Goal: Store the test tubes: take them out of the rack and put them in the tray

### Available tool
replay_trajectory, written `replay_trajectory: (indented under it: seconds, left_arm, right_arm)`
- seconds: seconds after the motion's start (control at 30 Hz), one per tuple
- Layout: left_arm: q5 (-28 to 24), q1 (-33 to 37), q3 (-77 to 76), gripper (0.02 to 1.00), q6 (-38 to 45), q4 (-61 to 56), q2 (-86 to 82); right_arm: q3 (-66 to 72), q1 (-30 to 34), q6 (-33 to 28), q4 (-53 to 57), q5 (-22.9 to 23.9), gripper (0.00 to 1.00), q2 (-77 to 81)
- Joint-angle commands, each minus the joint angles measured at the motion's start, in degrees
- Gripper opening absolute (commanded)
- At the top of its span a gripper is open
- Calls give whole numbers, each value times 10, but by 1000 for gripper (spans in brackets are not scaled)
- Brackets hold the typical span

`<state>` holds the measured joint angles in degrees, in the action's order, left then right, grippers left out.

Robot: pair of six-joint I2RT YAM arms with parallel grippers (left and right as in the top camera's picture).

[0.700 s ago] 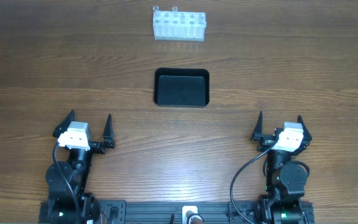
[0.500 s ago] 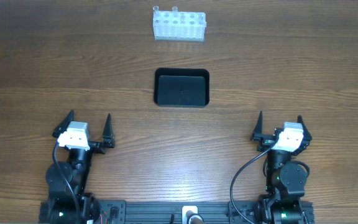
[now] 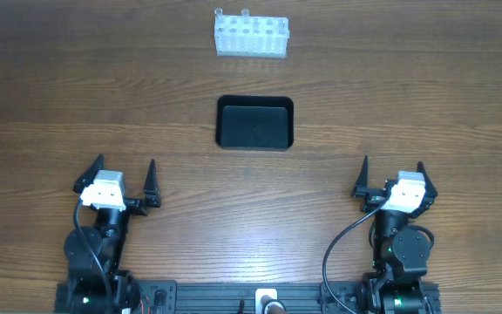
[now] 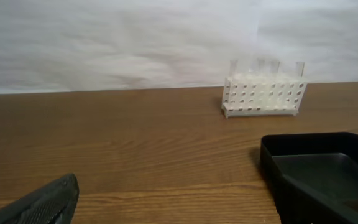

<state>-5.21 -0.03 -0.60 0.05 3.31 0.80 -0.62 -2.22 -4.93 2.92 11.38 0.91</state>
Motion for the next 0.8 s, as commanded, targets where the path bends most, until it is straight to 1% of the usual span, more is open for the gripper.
replay_trajectory:
  seconds: [0.03, 0.1, 0.2, 0.3, 0.37, 0.5, 0.63, 0.8]
  left_arm:
    - [-9, -2, 3, 998, 8, -40, -2]
    - [-10, -2, 3, 1000, 8, -69, 9]
    - [-14, -2, 2, 1000, 3, -152, 54]
    - [-15, -2, -7, 1000, -24, -256, 131]
    - [-25, -2, -28, 1000, -27, -294, 186]
    - [-40, -2, -108, 1000, -31, -312, 310]
    - [-42, -7, -219, 1000, -66, -307, 449]
    - [-39, -39, -354, 1000, -68, -284, 607]
  right_arm:
    - [3, 5, -3, 1, 7, 993, -6]
    - [3, 5, -3, 1, 7, 993, -6]
    - [3, 5, -3, 1, 7, 993, -6]
    - [3, 5, -3, 1, 7, 991, -6]
    - [3, 5, -3, 1, 7, 991, -6]
    - [3, 5, -3, 1, 7, 993, -6]
    - [3, 5, -3, 1, 7, 991, -6]
    - [3, 5, -3, 1, 7, 993, -6]
